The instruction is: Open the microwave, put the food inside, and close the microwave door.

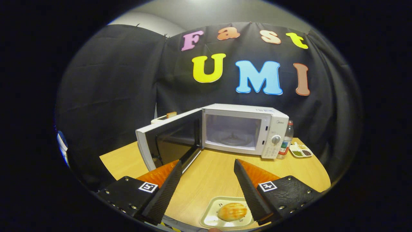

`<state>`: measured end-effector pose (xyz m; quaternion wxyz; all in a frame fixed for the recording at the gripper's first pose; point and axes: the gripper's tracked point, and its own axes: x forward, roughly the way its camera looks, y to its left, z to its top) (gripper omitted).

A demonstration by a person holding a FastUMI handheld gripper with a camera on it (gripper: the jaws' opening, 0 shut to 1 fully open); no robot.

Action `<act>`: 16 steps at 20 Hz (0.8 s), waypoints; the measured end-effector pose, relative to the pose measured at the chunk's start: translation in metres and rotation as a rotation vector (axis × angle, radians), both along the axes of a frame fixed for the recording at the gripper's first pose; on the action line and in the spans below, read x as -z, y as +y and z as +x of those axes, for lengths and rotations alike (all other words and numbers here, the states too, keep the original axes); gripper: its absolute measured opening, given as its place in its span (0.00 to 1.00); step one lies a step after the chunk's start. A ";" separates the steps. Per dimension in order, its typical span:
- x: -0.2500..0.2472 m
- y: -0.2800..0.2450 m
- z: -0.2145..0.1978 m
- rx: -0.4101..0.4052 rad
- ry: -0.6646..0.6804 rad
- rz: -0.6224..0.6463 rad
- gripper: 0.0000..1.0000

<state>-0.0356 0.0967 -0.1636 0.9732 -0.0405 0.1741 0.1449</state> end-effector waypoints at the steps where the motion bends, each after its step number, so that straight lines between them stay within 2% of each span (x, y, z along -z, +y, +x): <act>1: 0.010 -0.007 0.000 0.010 0.020 -0.007 0.98; 16: 0.135 -0.073 -0.027 0.100 0.327 -0.078 0.99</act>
